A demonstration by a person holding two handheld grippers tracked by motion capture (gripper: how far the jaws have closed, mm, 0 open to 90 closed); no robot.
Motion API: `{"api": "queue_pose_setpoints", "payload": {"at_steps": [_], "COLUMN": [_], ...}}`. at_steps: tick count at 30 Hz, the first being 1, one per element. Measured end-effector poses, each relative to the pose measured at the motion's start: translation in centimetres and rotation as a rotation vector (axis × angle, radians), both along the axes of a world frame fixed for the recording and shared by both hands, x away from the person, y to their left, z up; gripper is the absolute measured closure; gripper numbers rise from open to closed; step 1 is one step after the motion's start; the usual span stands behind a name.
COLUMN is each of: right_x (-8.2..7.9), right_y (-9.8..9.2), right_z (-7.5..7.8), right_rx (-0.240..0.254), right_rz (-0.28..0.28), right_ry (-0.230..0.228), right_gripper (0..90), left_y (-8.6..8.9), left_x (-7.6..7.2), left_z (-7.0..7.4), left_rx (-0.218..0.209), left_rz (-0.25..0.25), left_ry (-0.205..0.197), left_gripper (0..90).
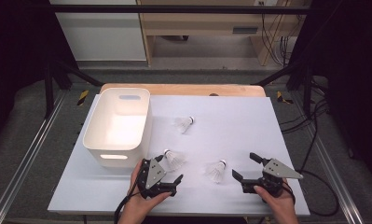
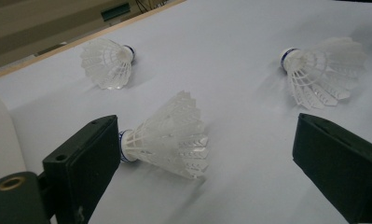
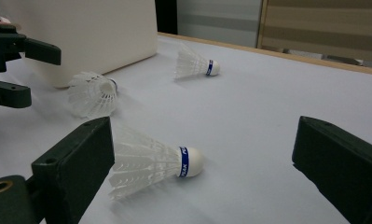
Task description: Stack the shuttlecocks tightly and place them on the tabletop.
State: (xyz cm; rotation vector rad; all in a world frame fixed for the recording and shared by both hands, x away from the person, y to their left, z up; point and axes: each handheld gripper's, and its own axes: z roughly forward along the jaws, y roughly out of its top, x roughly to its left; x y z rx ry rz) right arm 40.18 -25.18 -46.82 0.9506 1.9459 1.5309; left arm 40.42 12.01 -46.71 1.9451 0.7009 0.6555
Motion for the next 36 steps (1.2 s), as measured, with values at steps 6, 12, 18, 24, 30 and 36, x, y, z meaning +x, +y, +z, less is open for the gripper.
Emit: {"api": "queue_pose_setpoints", "payload": {"at_steps": [6, 12, 18, 24, 30, 36], "right_x": [0.0, 0.1, 0.0, 0.0, 0.0, 0.1], "right_y": [0.1, 0.1, 0.3, 0.3, 0.3, 0.3], "right_z": [-0.1, -0.1, -0.1, -0.1, -0.2, -0.2], "right_rx": [-0.006, -0.006, -0.02, -0.024, -0.028, -0.029], "right_rz": [0.004, 0.012, 0.018, 0.021, 0.025, 0.024], "right_ry": [0.002, 0.006, 0.008, 0.01, 0.015, 0.02], "right_gripper": [6.0, 6.3, 6.4, 6.6, 6.7, 6.8], "left_y": [-0.7, -1.4, -1.8, -2.0, -2.2, -2.5], "left_x": [1.0, 2.2, 3.2, 3.9, 4.3, 4.8], "left_z": [0.1, 0.2, 0.2, -0.2, -0.5, -0.2], "left_rx": [0.002, 0.04, 0.069, 0.097, 0.109, 0.098], "left_rz": [0.032, 0.027, 0.037, 0.057, 0.059, 0.069], "left_ry": [0.008, -0.018, -0.014, -0.003, -0.001, 0.005], "left_gripper": [19.2, 36.2, 51.1, 57.4, 65.8, 74.6]}}
